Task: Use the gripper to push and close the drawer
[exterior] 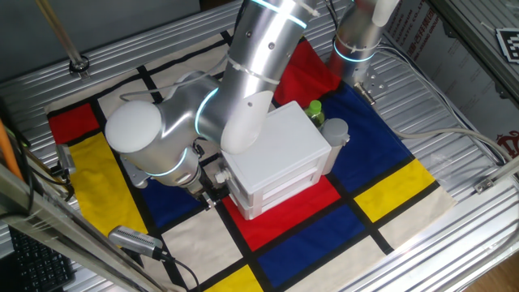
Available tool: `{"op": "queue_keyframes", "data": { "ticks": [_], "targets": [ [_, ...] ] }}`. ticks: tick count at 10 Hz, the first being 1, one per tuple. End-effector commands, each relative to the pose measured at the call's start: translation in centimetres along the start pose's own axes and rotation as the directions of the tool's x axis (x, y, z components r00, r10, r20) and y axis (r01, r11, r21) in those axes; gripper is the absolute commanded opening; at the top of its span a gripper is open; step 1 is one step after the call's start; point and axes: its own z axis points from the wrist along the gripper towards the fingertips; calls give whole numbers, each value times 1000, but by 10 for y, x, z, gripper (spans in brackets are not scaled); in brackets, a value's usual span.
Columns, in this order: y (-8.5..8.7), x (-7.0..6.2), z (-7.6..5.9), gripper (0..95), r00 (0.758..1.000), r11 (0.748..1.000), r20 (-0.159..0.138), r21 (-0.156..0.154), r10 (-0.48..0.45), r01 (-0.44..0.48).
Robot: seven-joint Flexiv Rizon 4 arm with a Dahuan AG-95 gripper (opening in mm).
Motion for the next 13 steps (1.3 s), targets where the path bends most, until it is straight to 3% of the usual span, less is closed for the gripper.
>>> {"op": "queue_keyframes", "data": {
  "ticks": [1,8,13],
  "targets": [
    [-1,3,1,0,1000,1000,1,-3,-2,2],
    [-1,5,3,0,1000,1000,-11,-8,-7,7],
    [-1,5,3,0,1000,1000,-2,-5,-3,3]
  ]
}}
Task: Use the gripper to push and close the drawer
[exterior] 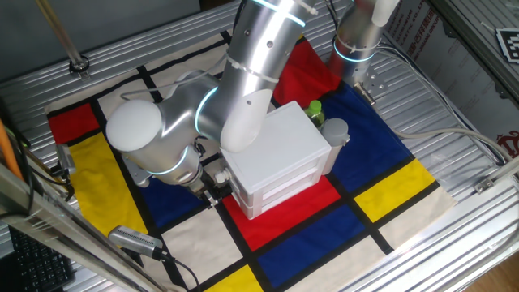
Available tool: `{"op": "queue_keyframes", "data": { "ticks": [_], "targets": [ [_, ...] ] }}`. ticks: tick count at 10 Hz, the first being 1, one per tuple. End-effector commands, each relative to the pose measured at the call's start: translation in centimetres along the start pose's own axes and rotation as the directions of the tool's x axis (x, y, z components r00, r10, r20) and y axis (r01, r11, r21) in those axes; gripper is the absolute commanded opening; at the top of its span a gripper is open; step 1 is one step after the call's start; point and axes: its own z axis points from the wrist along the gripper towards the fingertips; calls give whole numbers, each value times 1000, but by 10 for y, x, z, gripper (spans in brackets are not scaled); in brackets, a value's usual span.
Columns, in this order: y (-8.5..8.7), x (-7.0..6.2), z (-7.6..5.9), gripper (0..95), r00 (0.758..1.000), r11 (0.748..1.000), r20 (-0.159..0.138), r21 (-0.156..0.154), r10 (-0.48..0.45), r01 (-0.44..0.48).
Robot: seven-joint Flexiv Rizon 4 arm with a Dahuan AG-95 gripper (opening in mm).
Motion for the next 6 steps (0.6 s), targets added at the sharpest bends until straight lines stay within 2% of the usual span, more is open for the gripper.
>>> {"op": "queue_keyframes", "data": {
  "ticks": [1,3,4,6],
  "targets": [
    [1,-3,-1,0,1000,1000,10,8,3,-3],
    [7,-20,-11,0,999,999,24,23,23,-23],
    [11,-30,-16,0,998,999,42,28,37,-38],
    [19,-49,-26,0,991,997,126,54,46,-53]
  ]
}}
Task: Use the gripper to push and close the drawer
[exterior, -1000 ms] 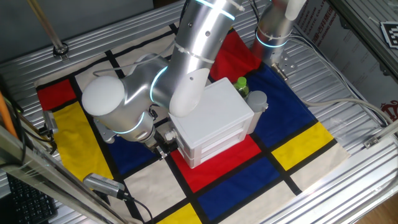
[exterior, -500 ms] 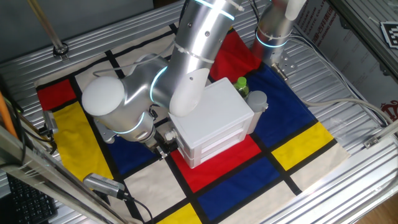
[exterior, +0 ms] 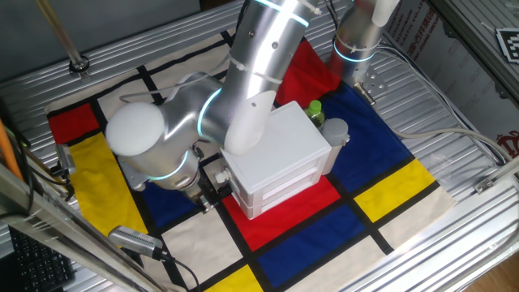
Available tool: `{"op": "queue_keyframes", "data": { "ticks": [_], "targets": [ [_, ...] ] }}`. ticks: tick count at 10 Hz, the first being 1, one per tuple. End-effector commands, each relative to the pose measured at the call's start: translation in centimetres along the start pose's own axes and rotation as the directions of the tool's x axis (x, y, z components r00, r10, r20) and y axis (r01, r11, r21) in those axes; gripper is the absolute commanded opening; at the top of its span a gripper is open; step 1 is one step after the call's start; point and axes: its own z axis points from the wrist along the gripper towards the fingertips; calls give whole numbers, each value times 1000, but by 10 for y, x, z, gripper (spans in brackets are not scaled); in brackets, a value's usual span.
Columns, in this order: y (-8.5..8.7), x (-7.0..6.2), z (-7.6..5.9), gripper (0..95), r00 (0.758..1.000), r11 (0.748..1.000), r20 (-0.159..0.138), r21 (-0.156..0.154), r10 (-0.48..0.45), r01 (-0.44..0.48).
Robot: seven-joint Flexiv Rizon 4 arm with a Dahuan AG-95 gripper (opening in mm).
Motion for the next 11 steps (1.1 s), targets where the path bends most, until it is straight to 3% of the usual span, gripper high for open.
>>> {"op": "queue_keyframes", "data": {
  "ticks": [1,4,11],
  "targets": [
    [5,-12,-6,0,993,1000,122,26,1,-4],
    [7,-19,-12,0,989,1000,149,18,9,-11],
    [19,-29,-24,0,991,1000,137,18,-14,11]
  ]
}}
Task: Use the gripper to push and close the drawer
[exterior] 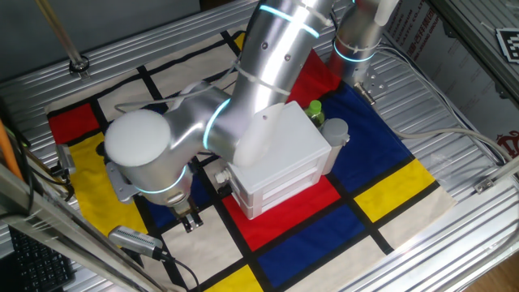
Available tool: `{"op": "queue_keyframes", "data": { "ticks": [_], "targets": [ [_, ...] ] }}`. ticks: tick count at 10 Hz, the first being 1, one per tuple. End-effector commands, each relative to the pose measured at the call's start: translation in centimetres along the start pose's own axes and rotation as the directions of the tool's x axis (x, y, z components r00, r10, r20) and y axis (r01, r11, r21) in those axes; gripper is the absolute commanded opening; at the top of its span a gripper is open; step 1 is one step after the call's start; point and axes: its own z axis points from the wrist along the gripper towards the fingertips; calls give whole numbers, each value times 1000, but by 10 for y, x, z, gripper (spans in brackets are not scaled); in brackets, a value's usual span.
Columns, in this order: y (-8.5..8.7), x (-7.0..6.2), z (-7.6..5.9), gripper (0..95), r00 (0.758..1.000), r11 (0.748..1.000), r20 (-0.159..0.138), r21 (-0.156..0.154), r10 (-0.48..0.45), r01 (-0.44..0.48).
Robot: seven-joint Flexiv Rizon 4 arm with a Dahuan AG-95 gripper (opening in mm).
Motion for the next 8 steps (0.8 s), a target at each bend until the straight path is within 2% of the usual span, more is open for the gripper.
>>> {"op": "queue_keyframes", "data": {
  "ticks": [1,3,8],
  "targets": [
    [0,2,0,0,1000,1000,0,1,-14,14],
    [0,2,0,0,1000,1000,-10,0,-18,18],
    [0,2,0,0,1000,1000,-7,-8,-16,16]
  ]
}}
